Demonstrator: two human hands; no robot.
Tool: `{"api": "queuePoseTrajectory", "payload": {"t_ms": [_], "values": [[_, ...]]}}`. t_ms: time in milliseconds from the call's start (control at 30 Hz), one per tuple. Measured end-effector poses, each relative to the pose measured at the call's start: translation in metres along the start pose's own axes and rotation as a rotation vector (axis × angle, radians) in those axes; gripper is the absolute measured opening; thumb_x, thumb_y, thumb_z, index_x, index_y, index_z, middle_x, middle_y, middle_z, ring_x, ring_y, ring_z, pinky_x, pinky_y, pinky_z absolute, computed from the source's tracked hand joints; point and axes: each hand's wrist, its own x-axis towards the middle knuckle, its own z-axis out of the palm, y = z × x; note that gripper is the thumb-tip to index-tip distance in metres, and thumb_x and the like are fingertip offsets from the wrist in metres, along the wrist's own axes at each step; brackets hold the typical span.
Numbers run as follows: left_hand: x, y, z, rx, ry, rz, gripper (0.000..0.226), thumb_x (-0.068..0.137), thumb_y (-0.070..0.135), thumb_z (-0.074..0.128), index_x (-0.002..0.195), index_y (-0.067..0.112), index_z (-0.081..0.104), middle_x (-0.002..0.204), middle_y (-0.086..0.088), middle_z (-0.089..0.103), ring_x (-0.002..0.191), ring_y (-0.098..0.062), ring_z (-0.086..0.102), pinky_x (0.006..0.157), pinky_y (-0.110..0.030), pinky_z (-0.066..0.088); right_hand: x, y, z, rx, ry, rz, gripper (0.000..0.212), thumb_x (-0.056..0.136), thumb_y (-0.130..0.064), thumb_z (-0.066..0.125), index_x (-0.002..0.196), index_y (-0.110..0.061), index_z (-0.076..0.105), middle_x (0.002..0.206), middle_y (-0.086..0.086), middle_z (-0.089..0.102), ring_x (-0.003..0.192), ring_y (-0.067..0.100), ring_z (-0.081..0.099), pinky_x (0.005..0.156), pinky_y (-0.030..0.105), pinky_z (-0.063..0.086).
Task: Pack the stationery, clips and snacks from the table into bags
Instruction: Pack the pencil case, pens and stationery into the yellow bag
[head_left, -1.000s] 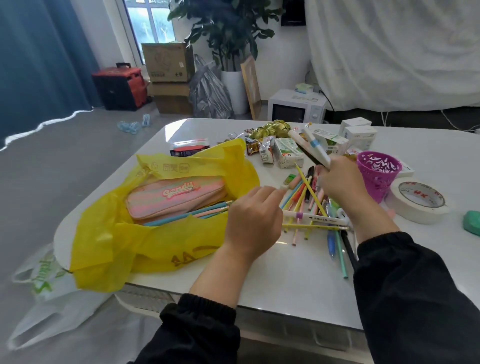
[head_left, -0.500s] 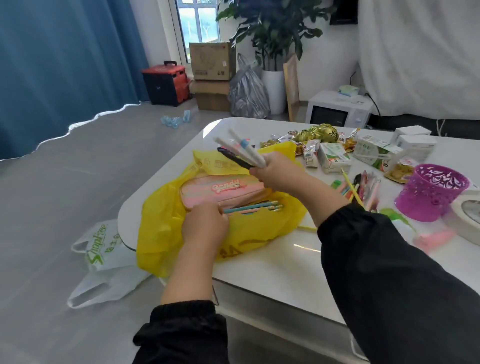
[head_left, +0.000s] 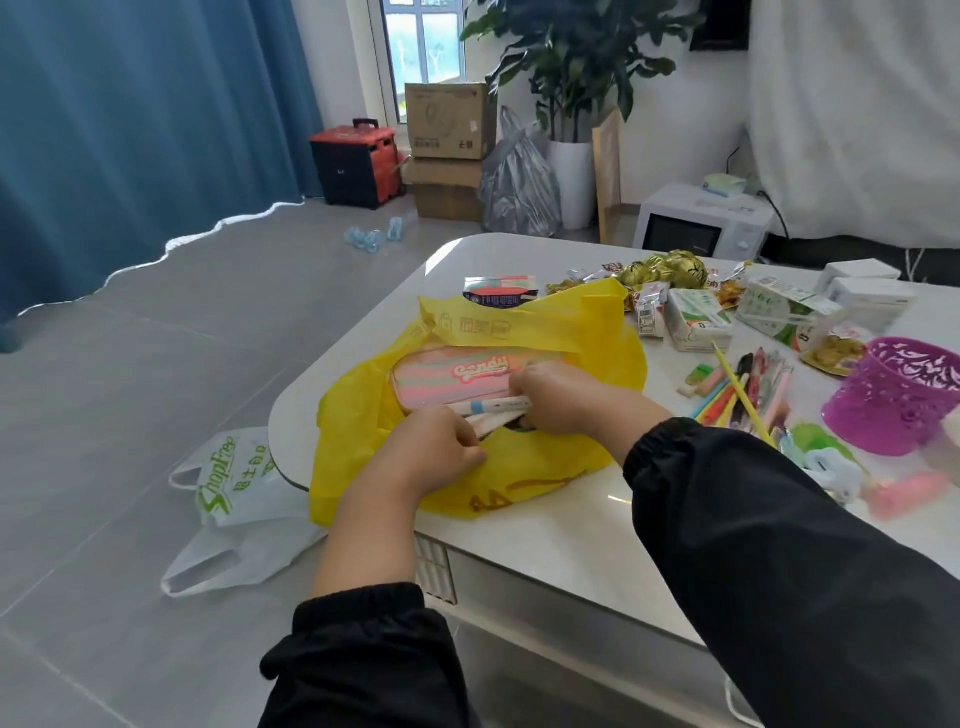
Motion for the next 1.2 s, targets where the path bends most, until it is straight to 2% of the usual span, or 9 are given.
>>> {"api": "queuePoseTrajectory", "payload": {"t_ms": [133, 233, 333, 433, 633, 833, 933, 1067, 1200], "values": [[0.001, -0.003, -0.005, -0.013, 0.052, -0.017, 0.04, 0.089, 0.025, 0.059, 0.051, 0.016, 0.049, 0.053, 0.003, 0.039, 0.049, -0.008, 0.036, 0.047, -0.025, 0.025, -0.001, -0.003, -0.003, 0.085, 0.015, -0.032, 0.026, 0.085, -0.031, 0.066, 0.107, -0.019, 0.061, 0.104, 0.001, 0.059, 0.095, 0.02, 0.055, 0.077, 0.029, 0.049], [0.001, -0.003, -0.006, -0.008, 0.084, -0.004, 0.043, 0.092, 0.027, 0.057, 0.051, 0.017, 0.047, 0.052, 0.001, 0.033, 0.049, -0.01, 0.035, 0.045, -0.025, 0.023, -0.004, -0.003, -0.004, 0.143, 0.059, -0.027, 0.018, 0.086, -0.029, 0.066, 0.1, -0.018, 0.065, 0.096, -0.002, 0.057, 0.091, 0.019, 0.056, 0.065, 0.024, 0.043], [0.002, -0.002, -0.005, -0.008, 0.122, 0.025, 0.026, 0.093, 0.027, 0.055, 0.073, 0.018, 0.069, 0.069, -0.001, 0.058, 0.063, -0.015, 0.046, 0.047, -0.024, 0.027, -0.004, 0.001, 0.001, -0.026, 0.16, 0.044, 0.011, 0.088, -0.019, 0.059, 0.09, -0.015, 0.069, 0.087, 0.001, 0.062, 0.08, 0.022, 0.058, 0.052, 0.023, 0.036], [0.003, 0.001, 0.0, -0.002, 0.194, 0.035, 0.023, 0.094, 0.027, 0.052, 0.089, 0.016, 0.072, 0.088, -0.006, 0.067, 0.076, -0.021, 0.054, 0.053, -0.027, 0.031, -0.005, 0.002, 0.005, -0.122, 0.212, 0.111, 0.017, 0.09, -0.015, 0.053, 0.092, -0.017, 0.07, 0.084, 0.003, 0.063, 0.071, 0.022, 0.054, 0.048, 0.024, 0.032], [0.008, 0.014, 0.013, 0.05, 0.278, 0.088, 0.027, 0.096, 0.031, 0.047, 0.105, 0.022, 0.07, 0.102, -0.001, 0.069, 0.095, -0.022, 0.059, 0.075, -0.032, 0.046, -0.02, 0.007, -0.002, -0.065, 0.402, 0.028, 0.025, 0.093, -0.028, 0.052, 0.109, -0.016, 0.067, 0.104, 0.005, 0.063, 0.099, 0.024, 0.051, 0.076, 0.033, 0.045], [0.017, 0.036, 0.044, 0.2, 0.32, 0.119, 0.043, 0.097, 0.045, 0.038, 0.132, 0.024, 0.051, 0.131, -0.003, 0.054, 0.122, -0.026, 0.043, 0.098, -0.04, 0.039, -0.053, 0.03, 0.013, 0.026, 0.642, 0.011, 0.031, 0.084, -0.021, 0.063, 0.112, -0.007, 0.067, 0.115, 0.014, 0.061, 0.11, 0.034, 0.051, 0.09, 0.042, 0.042], [0.022, 0.044, 0.056, 0.268, 0.279, 0.106, 0.052, 0.095, 0.054, 0.034, 0.14, 0.028, 0.039, 0.143, -0.004, 0.042, 0.133, -0.027, 0.031, 0.107, -0.048, 0.031, -0.073, 0.045, 0.024, 0.105, 0.715, 0.078, 0.043, 0.085, -0.024, 0.062, 0.123, -0.005, 0.058, 0.122, 0.016, 0.056, 0.114, 0.035, 0.049, 0.094, 0.045, 0.04], [0.028, 0.057, 0.066, 0.334, 0.23, 0.089, 0.059, 0.094, 0.06, 0.026, 0.144, 0.029, 0.032, 0.151, -0.005, 0.031, 0.141, -0.029, 0.02, 0.11, -0.056, 0.022, -0.086, 0.067, 0.036, 0.268, 0.675, 0.251, 0.052, 0.095, -0.032, 0.05, 0.138, -0.004, 0.042, 0.131, 0.016, 0.05, 0.119, 0.033, 0.044, 0.103, 0.044, 0.033], [0.028, 0.068, 0.073, 0.297, 0.231, 0.087, 0.06, 0.094, 0.062, 0.023, 0.145, 0.03, 0.03, 0.151, -0.004, 0.03, 0.142, -0.029, 0.018, 0.112, -0.056, 0.018, -0.094, 0.096, 0.034, 0.252, 0.61, 0.367, 0.043, 0.097, -0.03, 0.046, 0.131, -0.005, 0.048, 0.127, 0.015, 0.051, 0.12, 0.031, 0.043, 0.105, 0.043, 0.032]]}}
